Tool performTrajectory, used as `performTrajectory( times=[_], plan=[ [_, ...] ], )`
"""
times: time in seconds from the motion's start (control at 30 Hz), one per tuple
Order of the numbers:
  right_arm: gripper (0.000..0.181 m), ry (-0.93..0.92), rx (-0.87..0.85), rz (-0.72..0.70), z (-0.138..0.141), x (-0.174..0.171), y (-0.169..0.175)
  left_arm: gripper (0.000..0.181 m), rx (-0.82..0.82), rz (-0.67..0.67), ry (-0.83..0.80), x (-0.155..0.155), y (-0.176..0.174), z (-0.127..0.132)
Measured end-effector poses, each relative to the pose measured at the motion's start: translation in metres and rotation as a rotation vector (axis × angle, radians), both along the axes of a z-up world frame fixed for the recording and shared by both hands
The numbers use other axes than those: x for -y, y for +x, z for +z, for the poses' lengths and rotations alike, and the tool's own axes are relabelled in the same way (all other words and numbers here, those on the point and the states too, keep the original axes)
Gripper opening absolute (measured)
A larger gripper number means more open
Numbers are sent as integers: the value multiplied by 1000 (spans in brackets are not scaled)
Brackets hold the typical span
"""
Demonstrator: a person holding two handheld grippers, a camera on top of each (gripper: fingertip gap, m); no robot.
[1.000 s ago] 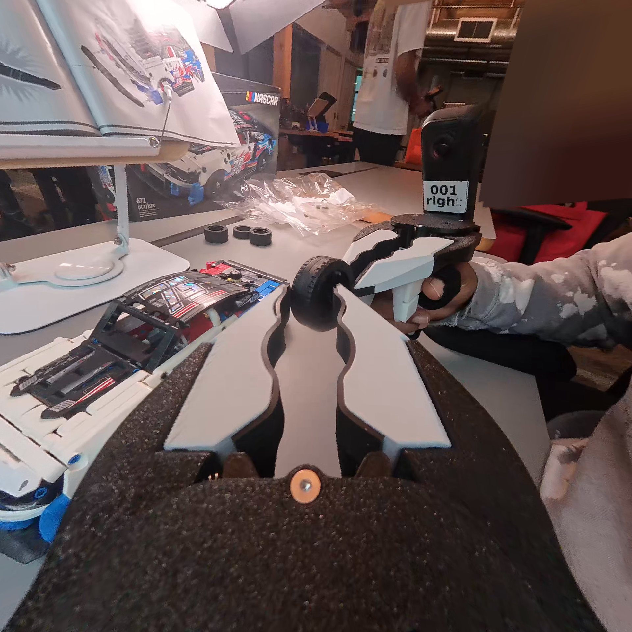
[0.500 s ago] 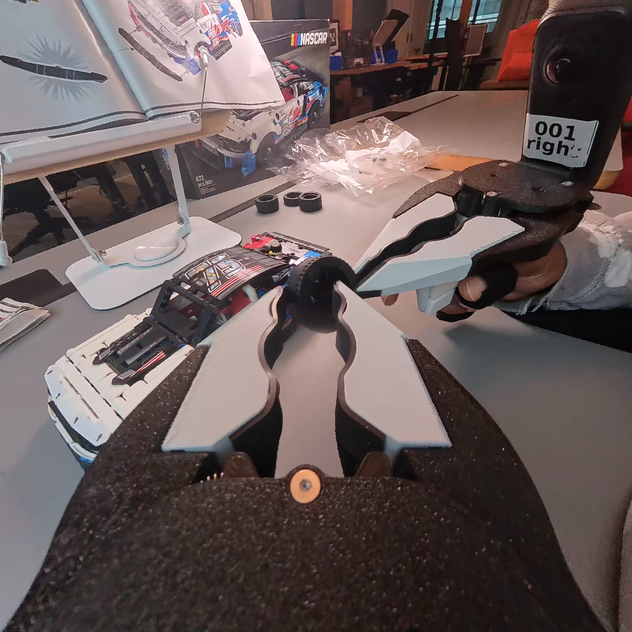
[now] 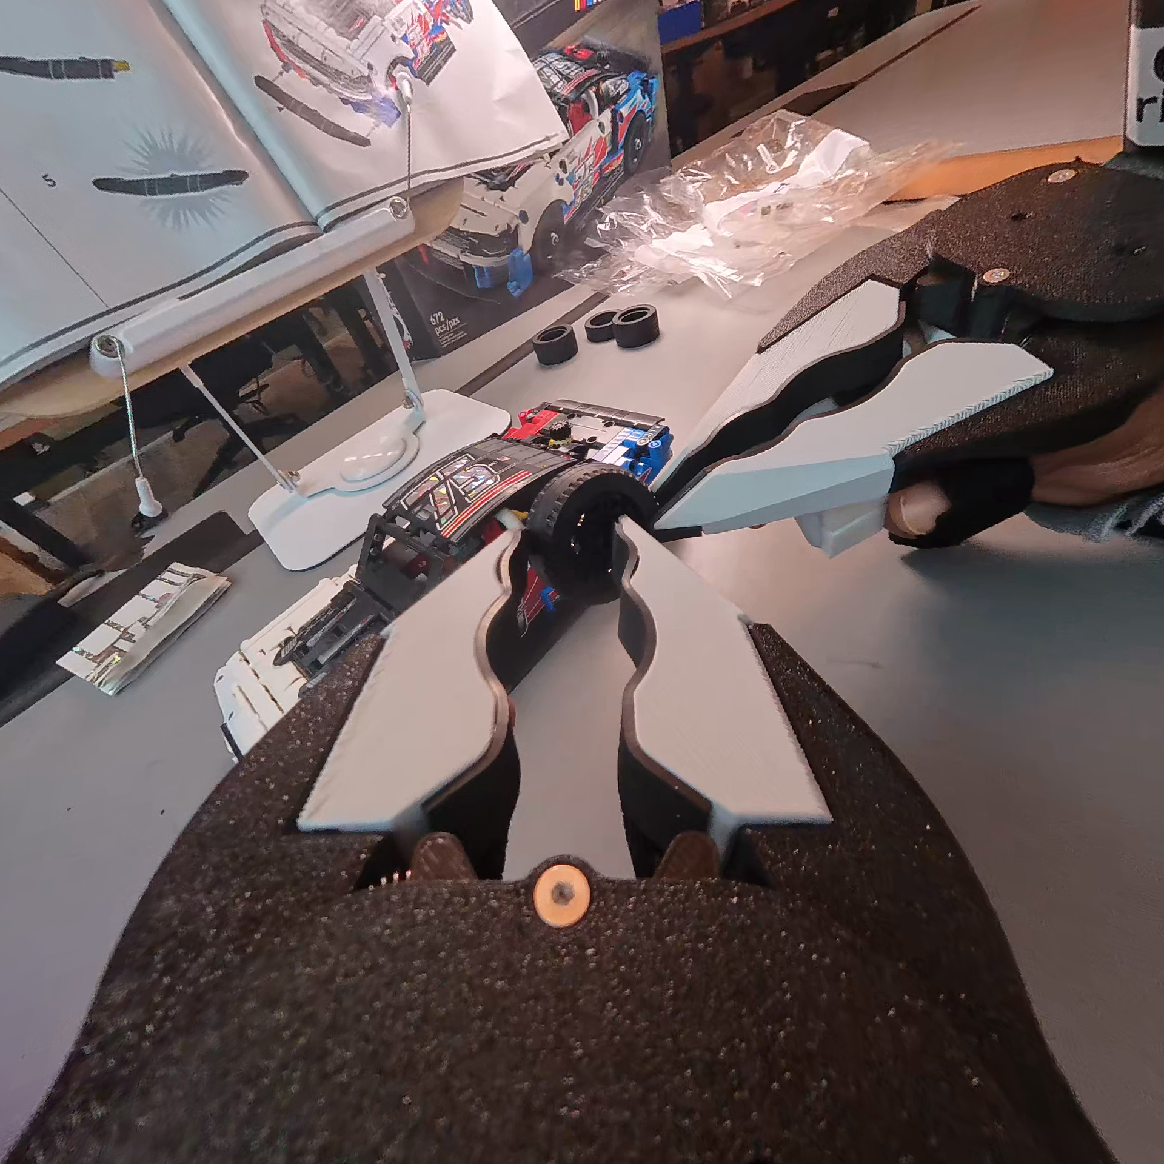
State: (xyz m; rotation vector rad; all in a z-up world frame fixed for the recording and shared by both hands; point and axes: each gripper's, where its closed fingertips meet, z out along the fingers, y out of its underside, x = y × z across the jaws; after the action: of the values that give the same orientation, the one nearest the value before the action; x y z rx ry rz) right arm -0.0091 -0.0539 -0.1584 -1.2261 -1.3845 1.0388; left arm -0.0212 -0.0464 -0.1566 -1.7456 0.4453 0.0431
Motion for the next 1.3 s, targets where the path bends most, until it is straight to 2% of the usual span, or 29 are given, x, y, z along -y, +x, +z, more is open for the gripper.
performTrajectory(
  times=[0.2,0.37,0.4,0.43,0.47,0.5,0.53,0.57,0.6,0.73,0.83,0.93,1.1,1.23,1.3],
  plan=[
    [7,-15,6,-16,-2,-3,-1,25,-65,40,2,-2,-3,-2],
    [6,52,3,-15,-2,0,1,25,-121,61,26,1,-3,-1],
    [6,76,0,-22,0,2,5,0,-109,95,31,-1,-9,1],
    [0,71,-77,143,14,36,5,0,-169,132,-29,-6,-18,-14],
    [0,150,-72,213,13,67,-3,0,-171,99,-74,-10,-15,-26],
    [0,335,-112,183,15,73,-7,0,-83,47,-45,-7,-4,-14],
    [0,359,-156,111,27,52,-3,0,-8,26,31,-2,-3,8],
    [0,207,-115,64,30,22,4,0,35,24,54,3,-9,18],
    [0,122,-125,43,33,5,14,0,54,28,17,5,-18,12],
    [0,148,-159,39,34,-3,29,0,146,-32,-106,5,-24,-13],
    [0,3,-215,40,43,-23,33,8,232,-71,-105,2,-20,-13],
    [4,-102,-196,16,39,-42,38,22,299,-149,-121,3,-8,-13],
    [30,-208,-90,72,28,-48,38,40,407,-248,-128,11,6,-8],
    [47,-158,36,79,18,-55,46,55,451,-289,-125,13,10,-3],
    [52,-91,162,87,7,-58,56,62,437,-301,-133,14,12,-3]
  ],
)
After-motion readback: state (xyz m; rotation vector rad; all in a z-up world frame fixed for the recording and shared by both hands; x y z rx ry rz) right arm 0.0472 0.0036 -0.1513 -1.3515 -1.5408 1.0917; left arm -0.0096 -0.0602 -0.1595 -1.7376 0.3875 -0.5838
